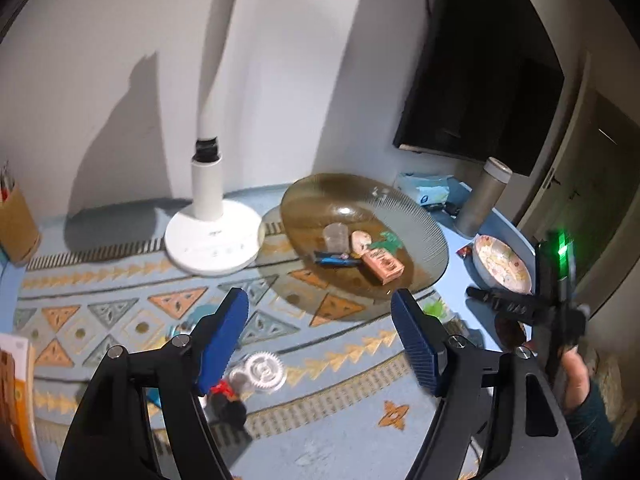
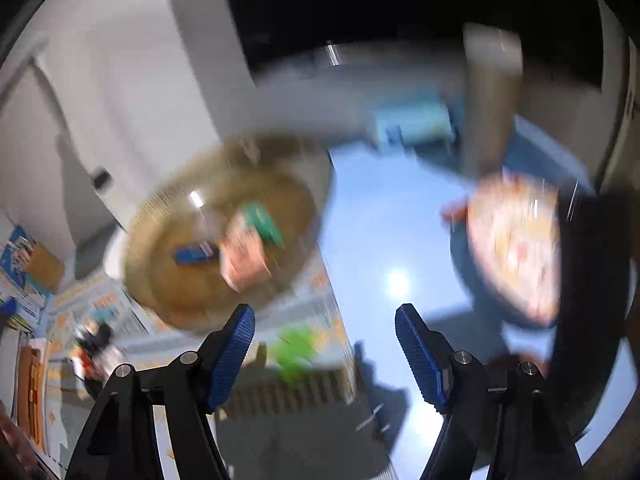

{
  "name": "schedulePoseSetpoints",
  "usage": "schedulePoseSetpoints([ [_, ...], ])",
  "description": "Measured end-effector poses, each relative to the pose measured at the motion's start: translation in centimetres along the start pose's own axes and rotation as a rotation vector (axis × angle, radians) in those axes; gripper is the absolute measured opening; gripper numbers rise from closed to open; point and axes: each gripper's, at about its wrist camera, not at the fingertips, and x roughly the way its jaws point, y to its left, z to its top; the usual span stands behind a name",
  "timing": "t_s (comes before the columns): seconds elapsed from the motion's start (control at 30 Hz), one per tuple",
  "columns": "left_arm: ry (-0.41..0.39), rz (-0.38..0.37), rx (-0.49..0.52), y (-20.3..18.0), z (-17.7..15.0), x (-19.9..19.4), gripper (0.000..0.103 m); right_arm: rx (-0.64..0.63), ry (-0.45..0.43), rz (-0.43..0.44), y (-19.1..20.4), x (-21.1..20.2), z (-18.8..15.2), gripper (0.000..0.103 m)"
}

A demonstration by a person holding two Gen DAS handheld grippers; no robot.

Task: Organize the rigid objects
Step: 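Drop the black lighter into the amber bowl with left tool while right tool drops the frog in, then grasp the white cube with left tool while right tool grasps the red-clad figurine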

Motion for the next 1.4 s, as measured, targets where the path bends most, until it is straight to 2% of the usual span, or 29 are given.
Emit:
schedulePoseSetpoints([
  [0.13,0.027,-0.002,-0.004,1.1,-1.0,0.0,0.072,-0.007,0.075,0.017,0.5,3.0,-1.6,0.069],
  [0.23,0.036,0.004,-0.008,1.8,-1.6,0.0,0.072,-0.048,0.075,0.055,2.4,3.5,-1.8,0.069],
  [0.37,0.049,0.012,-0.025,2.8,-2.1,0.1,0.072,-0.143,0.067,-0.018,5.1,4.8,-1.9,0.065],
  [0.4,0.050,0.015,-0.026,3.0,-2.2,0.1,0.072,-0.146,0.076,-0.041,5.3,5.3,-1.9,0.059],
  [0.43,0.050,0.019,-0.027,3.3,-2.3,0.0,0.072,-0.137,0.101,-0.061,5.1,6.2,-2.0,0.050],
  [0.47,0.049,0.023,-0.029,3.5,-2.4,-0.1,0.072,-0.122,0.121,-0.057,4.8,6.6,-2.1,0.047],
  [0.5,0.048,0.026,-0.031,3.7,-2.4,-0.2,0.072,-0.117,0.111,-0.055,4.5,6.5,-2.3,0.037],
  [0.53,0.045,0.030,-0.039,4.1,-2.5,-0.2,0.072,-0.131,0.097,-0.053,4.6,6.2,-2.4,0.036],
  [0.7,0.037,0.026,-0.071,5.3,-2.6,-0.5,0.072,-0.159,0.088,0.037,5.2,3.2,-3.2,0.036],
  [0.8,0.031,0.025,-0.077,5.5,-2.6,-0.7,0.072,-0.184,0.006,0.077,6.6,-0.5,-2.5,0.036],
  [0.93,0.030,0.036,-0.070,5.6,-2.7,-1.0,0.072,-0.158,-0.125,0.089,7.4,-3.9,1.9,0.037],
  [1.03,0.026,0.063,-0.055,6.0,-3.0,-1.7,0.072,-0.126,-0.135,0.034,7.8,-2.5,5.5,0.038],
  [1.07,0.027,0.073,-0.051,6.3,-3.1,-1.9,0.072,-0.115,-0.113,0.024,7.9,-1.6,6.3,0.041],
  [1.1,0.028,0.084,-0.049,6.6,-3.2,-2.1,0.072,-0.101,-0.080,0.010,7.8,-0.5,7.1,0.060],
  [1.13,0.031,0.097,-0.050,7.0,-3.3,-2.4,0.072,-0.085,-0.055,-0.007,7.4,0.5,7.7,0.068],
  [1.27,0.024,0.123,-0.070,8.9,-3.7,-3.8,0.072,-0.050,-0.110,-0.017,5.8,-0.5,8.1,0.069],
  [1.4,-0.004,0.127,-0.124,10.7,-4.4,-5.9,0.072,-0.024,-0.111,0.050,5.2,-2.8,6.5,0.069],
])
